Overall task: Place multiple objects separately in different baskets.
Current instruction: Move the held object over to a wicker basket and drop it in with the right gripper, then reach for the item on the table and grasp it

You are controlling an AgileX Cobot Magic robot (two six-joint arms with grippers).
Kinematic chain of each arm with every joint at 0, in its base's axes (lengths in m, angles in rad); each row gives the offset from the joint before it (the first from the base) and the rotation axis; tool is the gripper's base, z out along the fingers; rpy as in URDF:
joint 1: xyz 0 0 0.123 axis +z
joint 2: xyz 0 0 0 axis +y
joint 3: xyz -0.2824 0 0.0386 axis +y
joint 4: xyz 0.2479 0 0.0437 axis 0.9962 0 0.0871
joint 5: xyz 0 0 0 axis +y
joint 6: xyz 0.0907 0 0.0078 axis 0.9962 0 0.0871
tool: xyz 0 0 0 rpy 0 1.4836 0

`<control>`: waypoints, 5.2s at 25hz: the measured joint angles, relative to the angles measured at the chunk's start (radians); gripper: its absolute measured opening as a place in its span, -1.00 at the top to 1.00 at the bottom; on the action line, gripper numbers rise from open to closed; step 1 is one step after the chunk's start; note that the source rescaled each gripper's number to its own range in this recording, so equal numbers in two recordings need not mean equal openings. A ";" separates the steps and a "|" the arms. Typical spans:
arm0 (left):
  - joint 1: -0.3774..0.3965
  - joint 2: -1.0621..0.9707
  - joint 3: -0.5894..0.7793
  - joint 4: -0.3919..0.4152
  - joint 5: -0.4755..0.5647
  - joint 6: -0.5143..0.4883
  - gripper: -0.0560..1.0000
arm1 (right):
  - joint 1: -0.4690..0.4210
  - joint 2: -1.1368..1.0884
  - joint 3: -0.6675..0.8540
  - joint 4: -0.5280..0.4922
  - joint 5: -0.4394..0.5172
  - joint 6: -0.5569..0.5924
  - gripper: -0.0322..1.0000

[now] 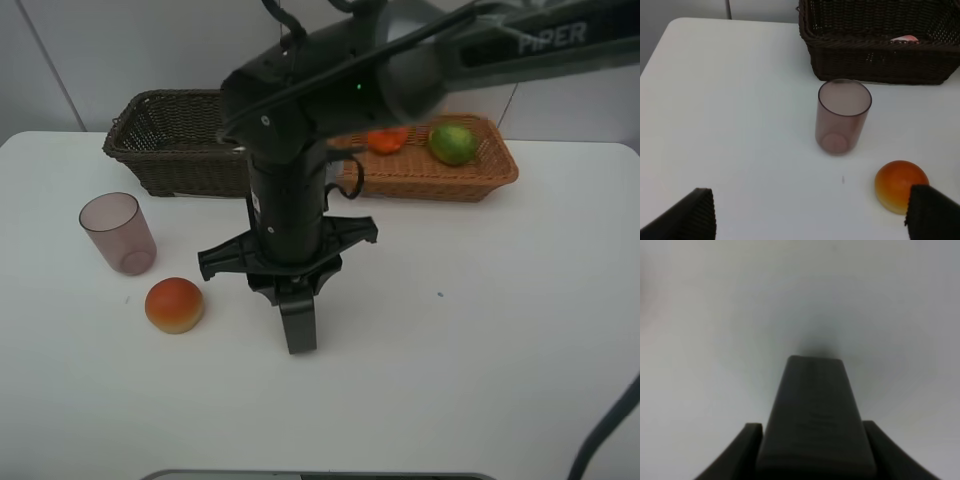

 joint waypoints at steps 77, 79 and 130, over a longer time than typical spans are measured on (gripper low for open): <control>0.000 0.000 0.000 0.000 0.000 0.000 -0.96 | -0.316 0.195 -0.491 -0.110 -0.500 -0.448 -0.56; 0.000 0.000 0.000 0.000 0.000 0.000 -0.96 | -0.316 0.169 -0.491 -0.110 -0.464 -0.448 -0.57; 0.001 0.000 0.000 0.000 0.000 0.000 -0.96 | -0.817 -1.636 0.810 0.041 -0.026 -0.577 -0.59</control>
